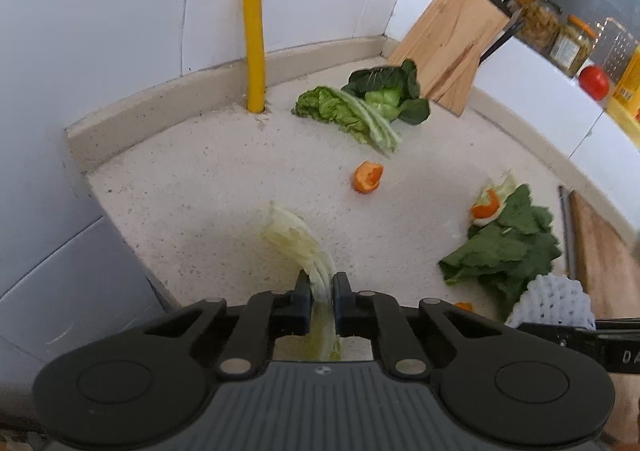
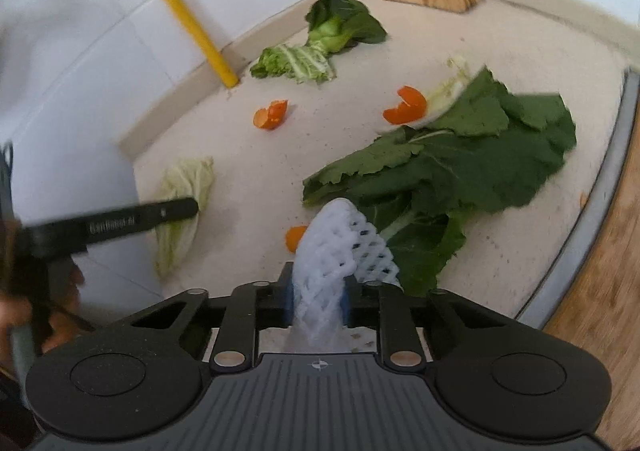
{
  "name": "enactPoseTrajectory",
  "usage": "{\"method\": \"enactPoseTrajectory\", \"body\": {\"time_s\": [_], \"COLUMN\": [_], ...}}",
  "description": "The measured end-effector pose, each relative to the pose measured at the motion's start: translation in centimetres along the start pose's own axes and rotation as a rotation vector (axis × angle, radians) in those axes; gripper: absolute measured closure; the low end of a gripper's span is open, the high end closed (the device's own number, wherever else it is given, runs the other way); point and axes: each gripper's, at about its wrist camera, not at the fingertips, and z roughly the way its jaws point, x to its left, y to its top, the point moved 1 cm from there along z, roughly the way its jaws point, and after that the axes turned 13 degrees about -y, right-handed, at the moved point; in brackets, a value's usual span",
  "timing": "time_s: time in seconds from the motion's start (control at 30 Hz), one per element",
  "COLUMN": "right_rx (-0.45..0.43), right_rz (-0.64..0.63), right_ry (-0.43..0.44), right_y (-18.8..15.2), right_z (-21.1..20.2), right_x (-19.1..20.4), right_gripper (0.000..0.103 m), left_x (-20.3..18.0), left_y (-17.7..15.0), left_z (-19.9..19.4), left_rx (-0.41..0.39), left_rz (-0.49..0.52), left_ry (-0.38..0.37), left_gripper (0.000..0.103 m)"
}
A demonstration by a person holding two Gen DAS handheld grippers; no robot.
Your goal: Collect trash
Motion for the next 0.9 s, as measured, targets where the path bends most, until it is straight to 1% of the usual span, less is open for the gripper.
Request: {"method": "enactPoseTrajectory", "body": {"time_s": [0.13, 0.3, 0.47, 0.57, 0.67, 0.7, 0.73, 0.8, 0.83, 0.87, 0.9], "right_rx": [-0.025, -0.066, -0.086, -0.087, -0.083, -0.081, -0.079, -0.08, -0.081, -0.079, -0.074], "right_rz": [0.04, 0.023, -0.013, -0.025, -0.028, -0.028, -0.026, -0.022, -0.019, -0.015, -0.01], "right_ry": [0.049, 0.076, 0.104, 0.109, 0.099, 0.092, 0.089, 0.083, 0.078, 0.076, 0.076], "right_y": [0.4, 1.1, 1.2, 1.2, 1.2, 1.1, 1.0, 0.7, 0.5, 0.4, 0.3], "right_z": [-1.1, -2.2, -2.7, -2.4, -2.2, -2.1, -2.1, -2.2, -2.2, -2.2, -2.2], "right_x": [-0.1, 0.8, 2.1, 3.0, 3.3, 3.3, 3.2, 2.9, 2.7, 2.5, 2.3], "right_gripper": [0.08, 0.08, 0.08, 0.08, 0.08, 0.08, 0.08, 0.079, 0.079, 0.079, 0.079], "left_x": [-0.2, 0.0, 0.4, 0.9, 1.7, 2.0, 2.2, 2.4, 2.3, 2.1, 2.0], "left_y": [0.1, -0.1, -0.4, -0.4, -0.8, -1.0, -1.1, -1.2, -1.1, -0.9, -0.8], "left_z": [-1.4, -3.2, -4.9, -4.2, -2.5, -2.2, -2.1, -1.7, -1.5, -1.2, -1.0], "left_rx": [-0.022, -0.054, -0.086, -0.08, -0.037, -0.028, -0.027, -0.025, -0.027, -0.034, -0.044], "left_rz": [-0.011, -0.036, -0.045, -0.066, -0.091, -0.11, -0.129, -0.162, -0.163, -0.155, -0.146], "left_ry": [-0.023, -0.036, -0.024, -0.039, -0.015, -0.021, -0.03, -0.047, -0.039, -0.013, 0.014], "left_gripper": [0.097, 0.097, 0.097, 0.097, 0.097, 0.097, 0.095, 0.085, 0.071, 0.062, 0.06]}}
